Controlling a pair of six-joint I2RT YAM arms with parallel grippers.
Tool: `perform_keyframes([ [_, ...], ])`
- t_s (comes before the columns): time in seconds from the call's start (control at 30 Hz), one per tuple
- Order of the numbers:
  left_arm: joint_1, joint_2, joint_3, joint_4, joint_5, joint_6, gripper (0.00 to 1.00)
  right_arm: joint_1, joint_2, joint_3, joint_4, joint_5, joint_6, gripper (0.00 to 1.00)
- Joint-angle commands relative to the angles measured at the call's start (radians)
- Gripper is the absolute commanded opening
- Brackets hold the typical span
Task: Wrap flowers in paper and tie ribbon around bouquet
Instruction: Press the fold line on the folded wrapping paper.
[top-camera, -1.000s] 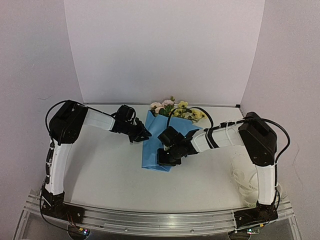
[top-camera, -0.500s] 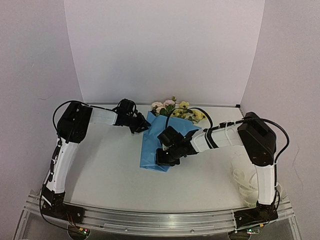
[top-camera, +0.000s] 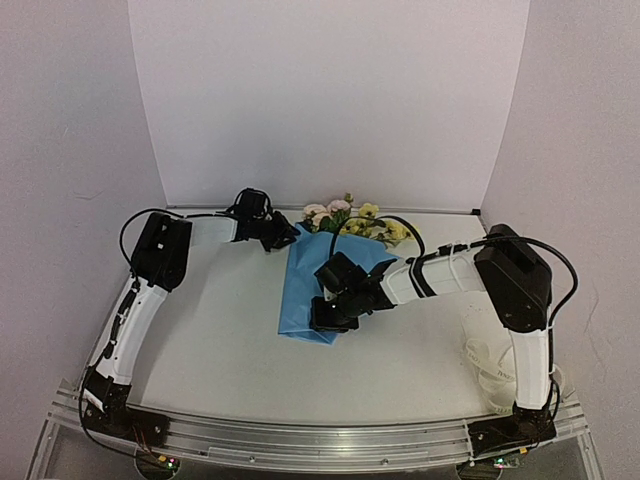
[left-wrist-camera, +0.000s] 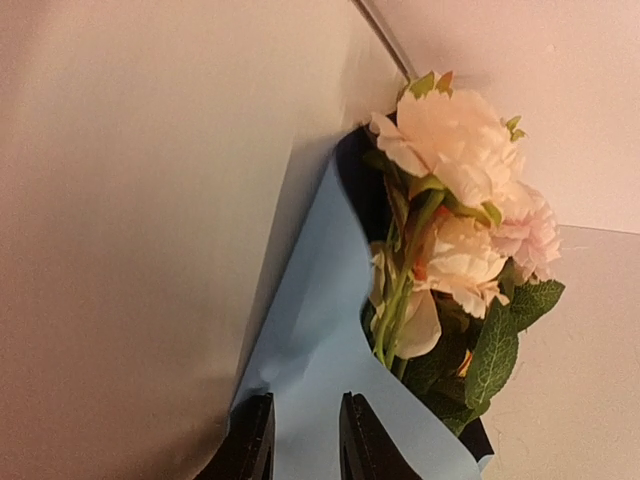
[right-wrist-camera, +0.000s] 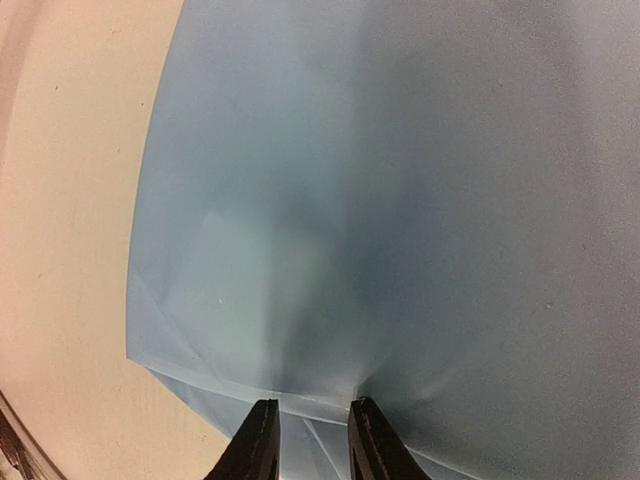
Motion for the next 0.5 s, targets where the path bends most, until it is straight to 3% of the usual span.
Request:
perform_keyframes([
  [0.0,0.038,0.083,0.081,0.007,-0.043,-0.049,0.25,0.015,0.135,-0.079,-0.232,-0.057,-0.004,0.26],
  [0.27,0.091,0.135,0.21,0.131,0.0,-0.09,0.28,0.013,0.126,-0.085,-0.232,-0.055,-0.005,0.26],
  [0.47,0.139,0.019,0.16,0.148,0.026,-0.026,0.3,0.004,0.081,-0.104,-0.233,-0.042,-0.012,0.26],
])
